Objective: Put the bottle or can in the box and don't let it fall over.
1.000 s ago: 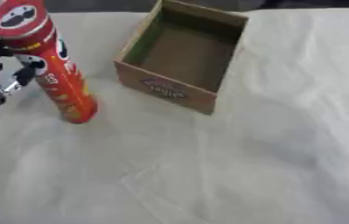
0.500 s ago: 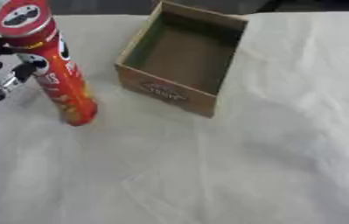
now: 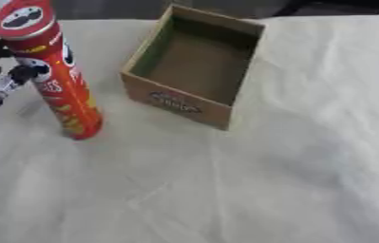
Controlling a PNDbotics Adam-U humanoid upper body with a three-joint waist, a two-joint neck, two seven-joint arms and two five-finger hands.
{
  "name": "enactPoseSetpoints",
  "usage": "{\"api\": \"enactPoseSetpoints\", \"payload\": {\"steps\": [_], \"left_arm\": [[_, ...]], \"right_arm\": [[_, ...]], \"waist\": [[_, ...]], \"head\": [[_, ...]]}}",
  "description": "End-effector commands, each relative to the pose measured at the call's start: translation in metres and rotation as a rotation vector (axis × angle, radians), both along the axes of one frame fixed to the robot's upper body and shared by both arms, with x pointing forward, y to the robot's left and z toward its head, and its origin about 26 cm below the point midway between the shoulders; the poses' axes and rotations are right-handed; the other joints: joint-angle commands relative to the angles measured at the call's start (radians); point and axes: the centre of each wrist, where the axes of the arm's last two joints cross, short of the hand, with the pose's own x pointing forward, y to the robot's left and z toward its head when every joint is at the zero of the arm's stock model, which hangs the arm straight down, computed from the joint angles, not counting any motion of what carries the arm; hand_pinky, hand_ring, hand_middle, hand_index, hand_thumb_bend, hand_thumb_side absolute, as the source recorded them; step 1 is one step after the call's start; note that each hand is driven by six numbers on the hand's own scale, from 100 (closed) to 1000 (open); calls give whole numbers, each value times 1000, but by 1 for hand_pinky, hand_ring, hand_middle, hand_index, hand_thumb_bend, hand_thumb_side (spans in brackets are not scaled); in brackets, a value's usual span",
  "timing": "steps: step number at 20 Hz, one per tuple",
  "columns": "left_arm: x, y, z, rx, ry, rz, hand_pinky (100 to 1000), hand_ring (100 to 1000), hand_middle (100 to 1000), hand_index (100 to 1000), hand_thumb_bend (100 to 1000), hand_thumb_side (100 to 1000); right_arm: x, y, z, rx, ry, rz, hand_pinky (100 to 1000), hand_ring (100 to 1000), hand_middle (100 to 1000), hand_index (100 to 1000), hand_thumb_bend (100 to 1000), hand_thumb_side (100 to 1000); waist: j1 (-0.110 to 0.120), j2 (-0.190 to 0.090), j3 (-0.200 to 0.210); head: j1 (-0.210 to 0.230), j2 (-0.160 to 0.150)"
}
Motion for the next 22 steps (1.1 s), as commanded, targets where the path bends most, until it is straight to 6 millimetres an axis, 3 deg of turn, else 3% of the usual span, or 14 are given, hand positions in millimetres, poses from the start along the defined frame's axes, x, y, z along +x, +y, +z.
{"api": "enactPoseSetpoints", "payload": {"steps": [1,9,16,17,22], "left_arm": [[-1,2,10,42,-19,-15,1000,1000,786,895,592,387],[1,1,7,46,12,-59,1000,1000,796,909,527,230],[2,0,8,42,13,-68,1000,1000,795,907,531,234],[2,0,8,43,14,-66,1000,1000,793,906,566,276],[6,-2,8,50,24,-51,1000,1000,788,897,587,313]], "right_arm": [[-1,0,9,-21,-23,9,761,729,855,786,463,162],[-1,0,8,-18,-21,9,760,724,850,785,460,163],[-1,0,8,-17,-21,10,761,724,850,785,460,163],[-1,0,8,-17,-20,11,761,724,850,785,458,163],[-1,0,8,-18,-18,13,761,724,850,785,456,163]], "waist": [[-2,-18,1],[-6,-18,2],[-6,-19,3],[-6,-20,3],[-7,-21,3]], "head": [[-3,-7],[-3,-7],[-3,-8],[-4,-10],[-6,-13]]}}
